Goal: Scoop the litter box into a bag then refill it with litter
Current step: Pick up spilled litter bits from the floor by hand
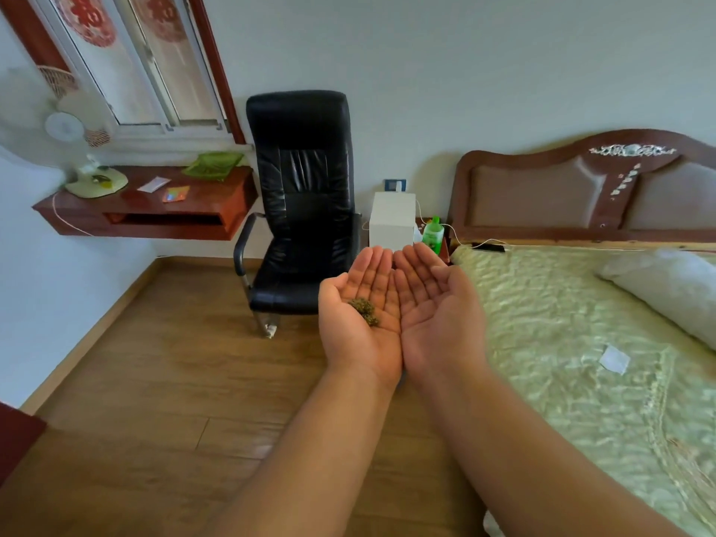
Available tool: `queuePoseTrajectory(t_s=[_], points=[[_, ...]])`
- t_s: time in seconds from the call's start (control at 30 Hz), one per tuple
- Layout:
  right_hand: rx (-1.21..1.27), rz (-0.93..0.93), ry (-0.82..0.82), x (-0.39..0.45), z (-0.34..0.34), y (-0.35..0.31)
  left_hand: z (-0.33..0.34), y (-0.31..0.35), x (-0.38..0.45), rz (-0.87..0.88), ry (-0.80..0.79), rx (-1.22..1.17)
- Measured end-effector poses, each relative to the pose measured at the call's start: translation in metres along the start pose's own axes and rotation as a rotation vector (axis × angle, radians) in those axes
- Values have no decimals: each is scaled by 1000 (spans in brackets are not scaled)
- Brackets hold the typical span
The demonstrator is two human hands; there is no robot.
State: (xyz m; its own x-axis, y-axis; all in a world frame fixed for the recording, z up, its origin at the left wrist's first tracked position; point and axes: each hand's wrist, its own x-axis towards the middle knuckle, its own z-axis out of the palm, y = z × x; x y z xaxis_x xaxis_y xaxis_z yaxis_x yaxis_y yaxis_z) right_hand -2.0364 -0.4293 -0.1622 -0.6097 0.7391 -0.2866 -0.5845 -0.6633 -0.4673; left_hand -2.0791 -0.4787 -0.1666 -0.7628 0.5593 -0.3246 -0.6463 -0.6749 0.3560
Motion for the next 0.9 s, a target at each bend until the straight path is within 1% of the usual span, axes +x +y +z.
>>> queuePoseTrajectory(t_s=[0.17,0.37,0.53,0.63,0.77,0.9], points=[[9,-47,30,52,8,-11,21,-13,52,-36,1,-2],[32,-126,100,126,20,-9,37,-19,132,-130,-16,7],[55,-204,135,194,45,5,53,-8,210,-211,-60,31],[57,-246,163,233,64,18,62,4,256,-247,-47,71],[100,-277,176,277,79,35,68,18,306,-293,-72,108],[84,-273,182,312,87,46,69,25,342,-315,-65,110]])
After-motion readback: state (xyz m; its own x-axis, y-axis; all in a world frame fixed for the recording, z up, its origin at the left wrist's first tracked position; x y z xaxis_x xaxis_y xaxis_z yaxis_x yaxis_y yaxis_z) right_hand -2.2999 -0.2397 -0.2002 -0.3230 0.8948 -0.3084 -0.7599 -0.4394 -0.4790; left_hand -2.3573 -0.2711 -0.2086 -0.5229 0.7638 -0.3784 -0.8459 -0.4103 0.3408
